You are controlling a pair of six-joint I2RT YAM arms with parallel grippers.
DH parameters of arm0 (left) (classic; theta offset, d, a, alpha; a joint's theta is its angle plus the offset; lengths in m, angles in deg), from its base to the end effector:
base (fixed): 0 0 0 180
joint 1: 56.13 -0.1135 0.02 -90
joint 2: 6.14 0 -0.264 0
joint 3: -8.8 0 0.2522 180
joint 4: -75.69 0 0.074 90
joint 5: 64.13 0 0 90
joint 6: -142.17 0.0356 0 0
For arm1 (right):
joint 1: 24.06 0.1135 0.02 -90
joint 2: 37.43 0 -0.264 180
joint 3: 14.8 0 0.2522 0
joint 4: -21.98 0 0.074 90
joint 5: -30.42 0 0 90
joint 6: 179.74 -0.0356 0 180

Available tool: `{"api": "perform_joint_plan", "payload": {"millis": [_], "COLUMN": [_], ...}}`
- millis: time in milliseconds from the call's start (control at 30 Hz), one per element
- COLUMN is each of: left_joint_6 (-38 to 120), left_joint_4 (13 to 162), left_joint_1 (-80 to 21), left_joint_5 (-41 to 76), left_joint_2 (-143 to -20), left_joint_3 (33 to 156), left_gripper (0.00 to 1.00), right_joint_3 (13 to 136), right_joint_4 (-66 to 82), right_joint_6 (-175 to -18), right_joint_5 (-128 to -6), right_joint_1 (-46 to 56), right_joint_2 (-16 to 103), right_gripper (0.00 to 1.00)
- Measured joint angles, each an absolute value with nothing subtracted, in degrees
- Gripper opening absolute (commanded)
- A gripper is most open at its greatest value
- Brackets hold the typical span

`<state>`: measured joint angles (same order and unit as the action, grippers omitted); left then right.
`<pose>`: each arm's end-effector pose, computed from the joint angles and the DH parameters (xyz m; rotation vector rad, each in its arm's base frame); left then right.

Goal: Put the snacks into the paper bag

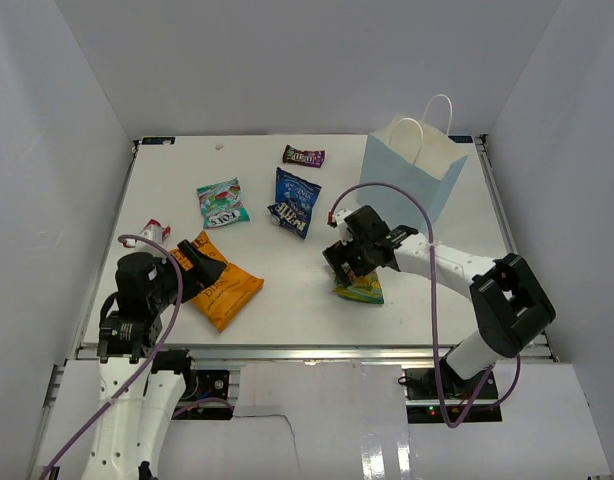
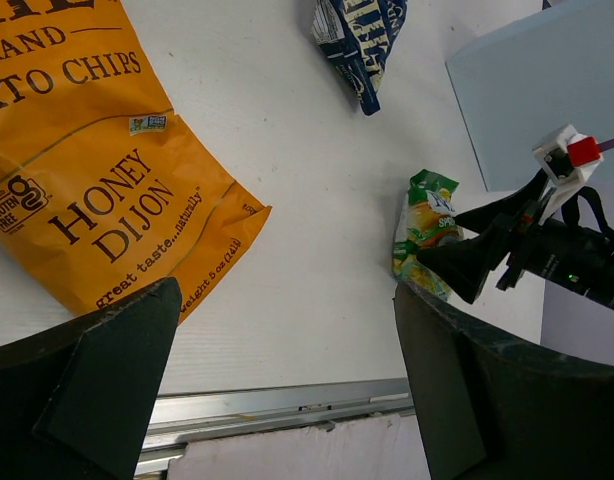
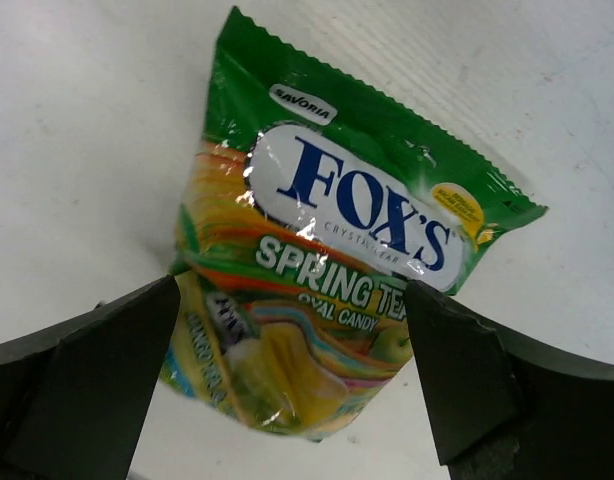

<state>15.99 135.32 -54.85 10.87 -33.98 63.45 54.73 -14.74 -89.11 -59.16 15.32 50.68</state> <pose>0.1025 -0.0115 0.2918 -0.5067 2.1359 -0.6562 0.2419 0.1982 0.2069 -0.8717 2.4028 0.2561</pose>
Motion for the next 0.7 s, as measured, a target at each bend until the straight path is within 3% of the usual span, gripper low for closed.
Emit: {"api": "perform_joint_plan", "payload": {"millis": [167,200,267,300,367,700], "left_joint_6": [15.9,15.9,15.9,15.9,15.9,15.9], "left_joint_4": [135.1,135.0,134.7,134.6,134.4,134.0], "left_joint_1": [-54.9,-54.9,-54.9,-54.9,-54.9,-54.9], "left_joint_5": [11.5,11.5,11.6,11.6,11.6,11.6], "left_joint_2": [-35.0,-35.2,-35.4,-35.5,-35.4,-34.8], "left_joint_3": [63.4,63.4,63.4,63.4,63.4,62.4], "left_gripper": [0.98,0.98,0.98,0.98,0.98,0.98], "right_joint_3": [53.3,53.2,52.8,52.6,52.5,51.0], "right_joint_4": [-9.5,-8.6,-7.4,-7.0,-5.7,-10.3], "right_joint_6": [-87.6,-87.1,-86.0,-85.3,-83.4,-67.8], "right_joint_5": [-54.6,-54.2,-54.0,-54.0,-54.9,-73.9], "right_joint_1": [15.2,15.2,15.2,15.2,15.2,13.3], "right_joint_2": [55.0,55.6,55.7,55.6,54.9,41.5], "right_gripper": [0.83,0.7,0.56,0.35,0.2,0.08]}}
